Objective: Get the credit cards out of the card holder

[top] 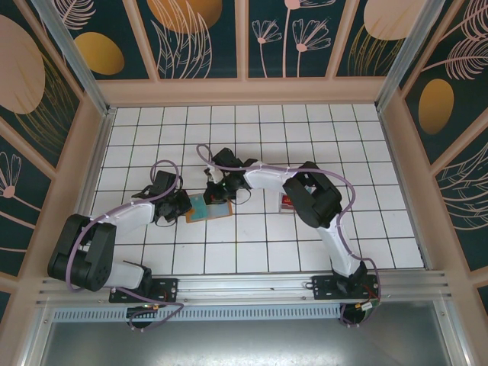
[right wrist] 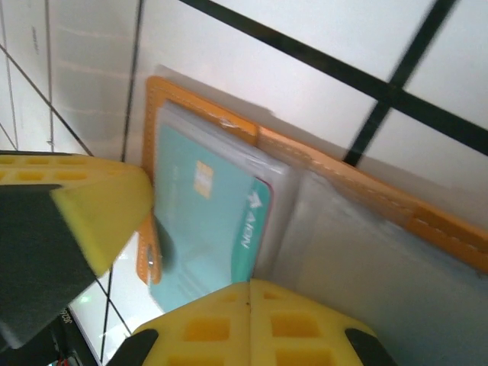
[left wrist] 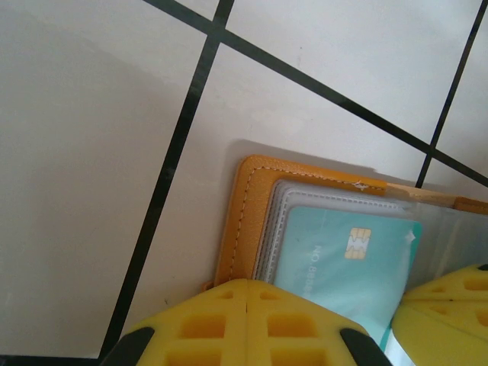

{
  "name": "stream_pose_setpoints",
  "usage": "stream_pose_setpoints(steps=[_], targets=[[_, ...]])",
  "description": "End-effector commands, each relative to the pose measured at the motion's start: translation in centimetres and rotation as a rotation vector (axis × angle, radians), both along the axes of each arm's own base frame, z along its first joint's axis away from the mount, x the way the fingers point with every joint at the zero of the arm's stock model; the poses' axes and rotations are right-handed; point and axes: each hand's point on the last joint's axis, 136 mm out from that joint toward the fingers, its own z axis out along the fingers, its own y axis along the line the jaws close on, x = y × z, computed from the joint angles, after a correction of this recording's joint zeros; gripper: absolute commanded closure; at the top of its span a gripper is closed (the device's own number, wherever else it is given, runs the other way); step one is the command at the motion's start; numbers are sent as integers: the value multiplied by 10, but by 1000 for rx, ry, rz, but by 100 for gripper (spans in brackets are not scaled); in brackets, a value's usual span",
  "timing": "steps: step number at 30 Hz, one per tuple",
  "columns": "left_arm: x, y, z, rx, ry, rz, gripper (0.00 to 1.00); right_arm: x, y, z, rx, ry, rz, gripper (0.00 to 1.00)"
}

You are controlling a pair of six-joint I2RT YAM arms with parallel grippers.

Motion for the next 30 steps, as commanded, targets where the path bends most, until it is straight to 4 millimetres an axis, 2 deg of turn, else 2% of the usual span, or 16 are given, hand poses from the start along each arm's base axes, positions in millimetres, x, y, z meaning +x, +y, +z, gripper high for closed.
stream_pose_setpoints(steps=[1,6,10,13,16,30], targets=[[-19,3,-15,2,78,0,100,8,-9,18,13,-29,-38,100],[-20,3,-15,2,79,-2,100,12,-15,23,18,-42,-51,100],[-19,1,-14,-7,75,-8,100,9,-9,27,42,-33,-36,100],[-19,-1,-14,-17,72,-14,100,7,-2,27,45,-30,-24,87],[-20,-2,-15,-20,77,-16,100,5,5,25,46,-29,-9,81],[-21,-2,-16,-24,82,-16,100,-1,4,1,-4,15,5,81]])
